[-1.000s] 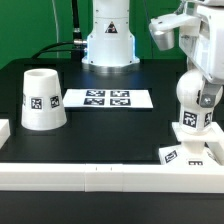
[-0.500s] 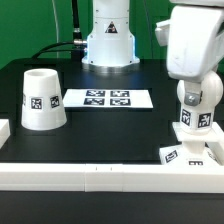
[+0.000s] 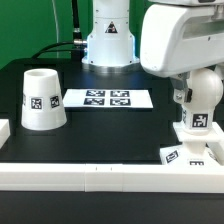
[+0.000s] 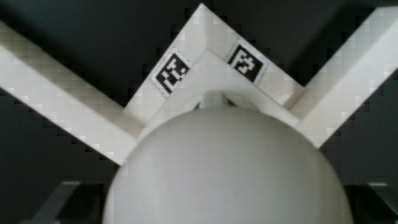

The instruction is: Assemble lamp

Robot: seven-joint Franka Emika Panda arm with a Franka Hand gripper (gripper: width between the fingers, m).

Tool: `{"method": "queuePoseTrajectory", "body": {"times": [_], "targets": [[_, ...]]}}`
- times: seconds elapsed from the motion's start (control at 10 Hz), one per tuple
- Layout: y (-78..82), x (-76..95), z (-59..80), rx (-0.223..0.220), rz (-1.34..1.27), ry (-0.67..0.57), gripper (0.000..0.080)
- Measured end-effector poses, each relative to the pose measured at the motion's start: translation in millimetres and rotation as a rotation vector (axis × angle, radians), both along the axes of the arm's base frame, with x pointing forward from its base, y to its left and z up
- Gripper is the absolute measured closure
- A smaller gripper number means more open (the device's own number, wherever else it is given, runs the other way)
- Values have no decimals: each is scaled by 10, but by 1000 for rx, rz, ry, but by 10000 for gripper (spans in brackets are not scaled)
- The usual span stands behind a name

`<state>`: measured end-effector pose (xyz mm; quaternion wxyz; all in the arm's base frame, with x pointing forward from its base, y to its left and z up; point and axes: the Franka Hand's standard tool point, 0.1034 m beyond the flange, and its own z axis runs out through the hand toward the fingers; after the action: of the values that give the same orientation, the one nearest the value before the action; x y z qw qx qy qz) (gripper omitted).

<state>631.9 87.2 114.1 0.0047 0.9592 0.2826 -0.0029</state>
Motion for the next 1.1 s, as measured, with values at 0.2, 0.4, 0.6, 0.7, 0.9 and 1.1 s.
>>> {"method": "queuePoseTrajectory", "body": {"times": [0.2,0.4,0.6,0.7,0.9,1.1], "targets": [[6,-1,0,1,-107,-1,222],[14,-3,-1,6,-244,0,222],[3,-2,0,28,-445,7,222],[2,-2,0,29,-543,8,222],[-12,-1,3,42,-705,17,222],[-20,-12,3,50,-874,33,222]]}}
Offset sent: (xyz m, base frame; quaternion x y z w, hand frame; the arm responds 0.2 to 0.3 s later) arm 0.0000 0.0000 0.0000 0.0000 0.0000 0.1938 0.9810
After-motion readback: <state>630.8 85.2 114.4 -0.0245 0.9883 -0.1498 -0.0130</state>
